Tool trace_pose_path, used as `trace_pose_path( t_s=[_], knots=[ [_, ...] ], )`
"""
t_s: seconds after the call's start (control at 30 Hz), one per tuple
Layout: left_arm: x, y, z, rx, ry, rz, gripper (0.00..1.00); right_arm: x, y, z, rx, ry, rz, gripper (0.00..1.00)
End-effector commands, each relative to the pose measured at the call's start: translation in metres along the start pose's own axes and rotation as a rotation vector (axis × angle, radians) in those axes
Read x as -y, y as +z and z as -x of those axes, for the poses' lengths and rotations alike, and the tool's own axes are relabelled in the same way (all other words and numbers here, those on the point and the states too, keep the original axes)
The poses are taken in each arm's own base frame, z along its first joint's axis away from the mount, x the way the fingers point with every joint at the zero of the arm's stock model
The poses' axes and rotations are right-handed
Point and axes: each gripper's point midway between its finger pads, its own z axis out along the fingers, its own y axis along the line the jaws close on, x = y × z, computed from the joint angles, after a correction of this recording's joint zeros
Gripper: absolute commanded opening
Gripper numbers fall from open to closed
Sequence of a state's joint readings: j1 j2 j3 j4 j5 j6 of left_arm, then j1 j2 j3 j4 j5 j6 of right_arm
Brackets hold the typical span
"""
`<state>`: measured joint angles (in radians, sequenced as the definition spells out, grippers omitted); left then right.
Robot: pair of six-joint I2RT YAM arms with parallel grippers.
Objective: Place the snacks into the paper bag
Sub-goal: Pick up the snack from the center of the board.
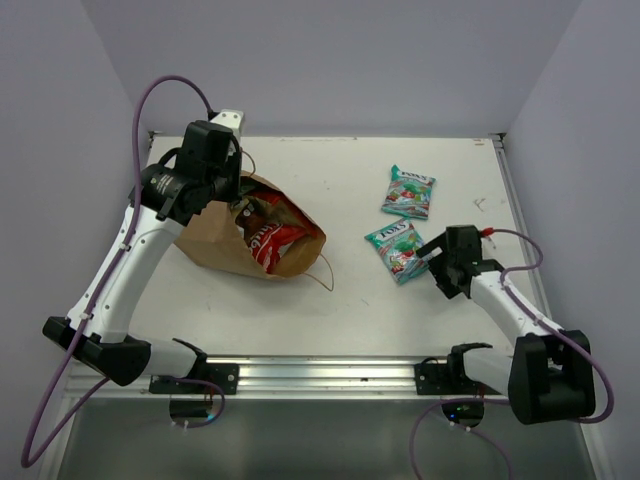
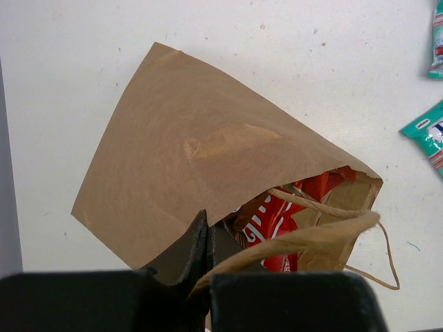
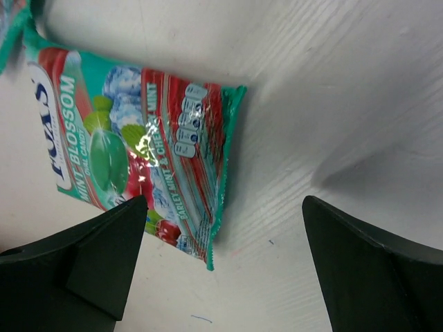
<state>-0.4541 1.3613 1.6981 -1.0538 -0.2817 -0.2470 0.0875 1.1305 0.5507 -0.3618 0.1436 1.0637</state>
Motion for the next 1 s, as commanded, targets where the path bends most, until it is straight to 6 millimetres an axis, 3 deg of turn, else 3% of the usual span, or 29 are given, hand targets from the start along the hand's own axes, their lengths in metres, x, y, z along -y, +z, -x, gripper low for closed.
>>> trace_pose_path(
  t_s=[0.0,0.13,0.33,0.57,0.8,0.83,0.97],
  knots=[
    [0.005,-0.009,0.023,0.083,-0.022,-0.032,0.0,-0.015,0.0,-0.003,0.027,-0.006,-0.01,0.99],
    [0.005,-0.01,0.022,0.08,-0.024,-0.033,0.0,-0.021,0.012,-0.016,0.01,-0.009,-0.054,0.98],
    [0.002,-0.014,0.019,0.088,-0.031,-0.028,0.0,-0.026,0.026,-0.018,0.035,-0.035,-0.121,0.95],
    [0.001,-0.015,0.017,0.088,-0.031,-0.024,0.0,-0.013,0.046,-0.028,0.028,-0.006,-0.174,0.84],
    [-0.001,-0.016,0.016,0.085,-0.027,-0.015,0.0,0.0,0.058,-0.041,0.005,-0.035,-0.147,0.49],
    [-0.001,-0.016,0.016,0.086,-0.028,-0.015,0.0,0.0,0.058,-0.04,0.01,-0.054,-0.139,0.39],
    [0.0,-0.016,0.018,0.092,-0.028,-0.019,0.0,-0.001,0.048,-0.033,0.036,-0.111,-0.104,0.14]
  ],
)
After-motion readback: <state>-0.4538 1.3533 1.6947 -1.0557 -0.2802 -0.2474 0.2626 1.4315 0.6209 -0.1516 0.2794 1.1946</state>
